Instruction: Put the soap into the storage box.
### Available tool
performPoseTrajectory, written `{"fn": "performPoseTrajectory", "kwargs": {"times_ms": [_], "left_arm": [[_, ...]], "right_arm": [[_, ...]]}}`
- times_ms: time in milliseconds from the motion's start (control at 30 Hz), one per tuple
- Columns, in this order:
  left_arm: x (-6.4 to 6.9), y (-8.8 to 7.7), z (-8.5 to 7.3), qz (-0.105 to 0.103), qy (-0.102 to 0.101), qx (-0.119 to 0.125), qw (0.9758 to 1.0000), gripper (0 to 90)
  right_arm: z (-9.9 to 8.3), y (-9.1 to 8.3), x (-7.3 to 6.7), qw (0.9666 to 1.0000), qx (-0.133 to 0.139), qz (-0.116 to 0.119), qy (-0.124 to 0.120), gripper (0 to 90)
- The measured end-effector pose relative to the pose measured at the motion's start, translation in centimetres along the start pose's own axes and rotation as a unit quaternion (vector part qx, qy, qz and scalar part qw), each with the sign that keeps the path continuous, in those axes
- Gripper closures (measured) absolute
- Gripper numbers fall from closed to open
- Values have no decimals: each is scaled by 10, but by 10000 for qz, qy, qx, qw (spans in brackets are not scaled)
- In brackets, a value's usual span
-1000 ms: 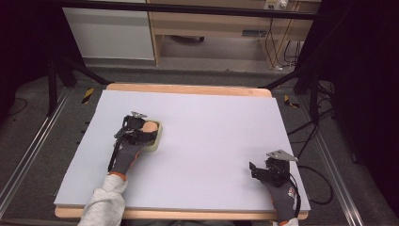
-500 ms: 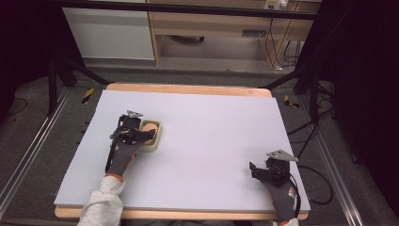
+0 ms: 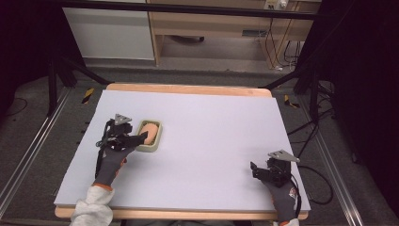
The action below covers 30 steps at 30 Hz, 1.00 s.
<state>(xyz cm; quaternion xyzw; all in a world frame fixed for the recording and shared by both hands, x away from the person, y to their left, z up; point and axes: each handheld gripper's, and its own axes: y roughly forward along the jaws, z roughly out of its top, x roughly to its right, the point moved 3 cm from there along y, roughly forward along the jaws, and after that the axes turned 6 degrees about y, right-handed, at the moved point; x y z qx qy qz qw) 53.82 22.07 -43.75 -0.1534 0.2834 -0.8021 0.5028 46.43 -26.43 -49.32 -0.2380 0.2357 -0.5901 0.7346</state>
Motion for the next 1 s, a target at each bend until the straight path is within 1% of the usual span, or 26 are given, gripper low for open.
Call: {"fn": "performPoseTrajectory", "kwargs": {"times_ms": [67,167,200,233,300,333,500,633,733,767,800,933,1000], "left_arm": [[-1,-5,-4,1,29,24,10000,297],[-2,-9,-11,-12,-14,123,9999,296],[-2,-11,-16,2,22,112,9999,293],[-2,-11,-16,2,22,112,9999,291],[-1,-15,-25,7,45,105,9999,288],[-1,-15,-25,7,45,105,9999,288],[-2,-24,-39,-3,5,138,9999,279],[-2,-31,-53,66,151,124,9998,266],[-2,-35,-62,83,161,85,9998,259],[-1,-36,-65,82,167,71,9998,259],[-2,-37,-68,101,218,49,9997,258],[-4,-38,-76,175,198,-48,9996,253],[-5,-38,-77,165,194,-73,9997,251]], "right_arm": [[0,0,0,10000,-7,-16,9,120],[0,0,1,10000,-6,-40,23,119],[-1,0,2,10000,-4,-39,20,118],[-1,0,2,10000,-4,-39,20,118],[-1,-1,3,10000,3,-50,30,118],[-1,-1,3,10000,3,-50,30,118],[-1,-1,5,9999,-6,-82,67,118],[-1,-1,7,9999,-10,-124,103,116],[-2,-1,8,9998,-22,-144,126,115],[-2,0,8,9998,-19,-153,83,114],[-2,0,8,9998,-25,-156,89,114],[-2,1,8,9998,-34,-158,63,114],[-2,0,8,9998,-42,-172,93,115]]}}
